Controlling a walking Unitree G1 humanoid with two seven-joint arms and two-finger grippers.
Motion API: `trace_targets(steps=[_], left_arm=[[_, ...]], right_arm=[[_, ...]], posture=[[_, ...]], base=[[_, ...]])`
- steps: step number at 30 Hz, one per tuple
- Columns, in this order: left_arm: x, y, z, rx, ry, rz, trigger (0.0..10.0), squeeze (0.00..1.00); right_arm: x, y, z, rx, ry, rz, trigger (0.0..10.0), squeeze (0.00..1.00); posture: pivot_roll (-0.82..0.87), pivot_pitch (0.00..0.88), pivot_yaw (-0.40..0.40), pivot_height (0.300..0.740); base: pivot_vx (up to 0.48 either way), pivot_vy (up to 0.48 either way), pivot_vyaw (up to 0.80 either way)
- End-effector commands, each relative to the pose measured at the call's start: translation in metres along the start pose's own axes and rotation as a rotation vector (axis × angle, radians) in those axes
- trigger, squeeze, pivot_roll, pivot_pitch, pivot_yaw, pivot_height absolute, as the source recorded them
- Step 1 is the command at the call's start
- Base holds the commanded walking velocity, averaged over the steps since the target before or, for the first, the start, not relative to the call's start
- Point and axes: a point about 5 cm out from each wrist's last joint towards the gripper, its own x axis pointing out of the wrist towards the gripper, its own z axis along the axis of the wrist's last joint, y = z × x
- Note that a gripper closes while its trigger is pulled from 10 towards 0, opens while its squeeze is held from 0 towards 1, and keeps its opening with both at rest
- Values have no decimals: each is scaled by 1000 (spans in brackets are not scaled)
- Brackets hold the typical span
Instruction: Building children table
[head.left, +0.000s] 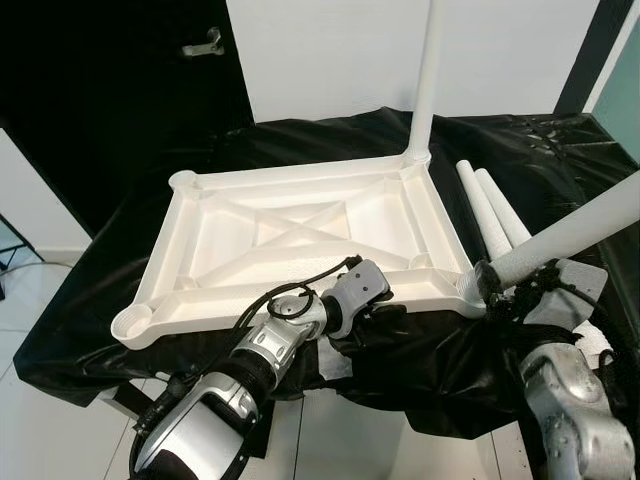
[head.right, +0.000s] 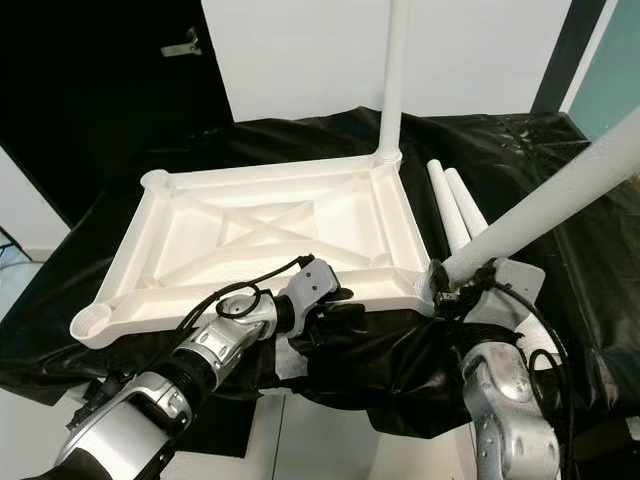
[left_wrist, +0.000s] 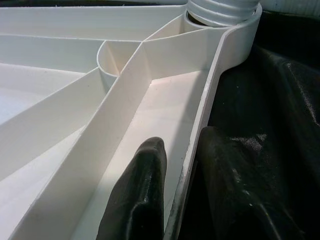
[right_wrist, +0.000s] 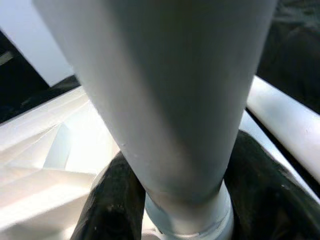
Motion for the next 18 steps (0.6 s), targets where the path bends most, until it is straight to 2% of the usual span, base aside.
trace_targets(steps=[1,4,11,12,13,14,16,18], left_arm=[[2,-16,3,39,6,-297,10000,0],[2,-15,3,39,6,-297,10000,0],[3,-16,2,33,5,-294,10000,0],[3,-16,2,31,4,-293,10000,0],[3,-16,2,31,4,-293,10000,0],[4,-17,2,28,2,-291,10000,0],[4,-17,2,28,2,-291,10000,0],[5,-18,2,25,0,-289,10000,0]], right_arm=[[-5,-1,-52,71,331,-15,10000,0],[-4,7,-48,55,386,47,10000,0],[-6,6,-48,18,457,107,10000,0],[-6,1,-42,-35,466,128,10000,0],[-6,1,-42,-35,466,128,10000,0],[-4,-4,-31,-125,474,156,10000,0],[-4,-4,-31,-125,474,156,10000,0],[-5,-2,-26,-191,470,198,10000,0]], posture=[[-179,0,100,740],[-179,0,94,740],[-182,0,84,740],[-183,0,79,740],[-183,0,79,740],[-183,0,75,740],[-183,0,75,740],[-181,0,73,740]], base=[[0,0,0],[0,0,0],[0,0,0],[0,0,0],[0,0,0],[0,0,0],[0,0,0],[0,0,0]])
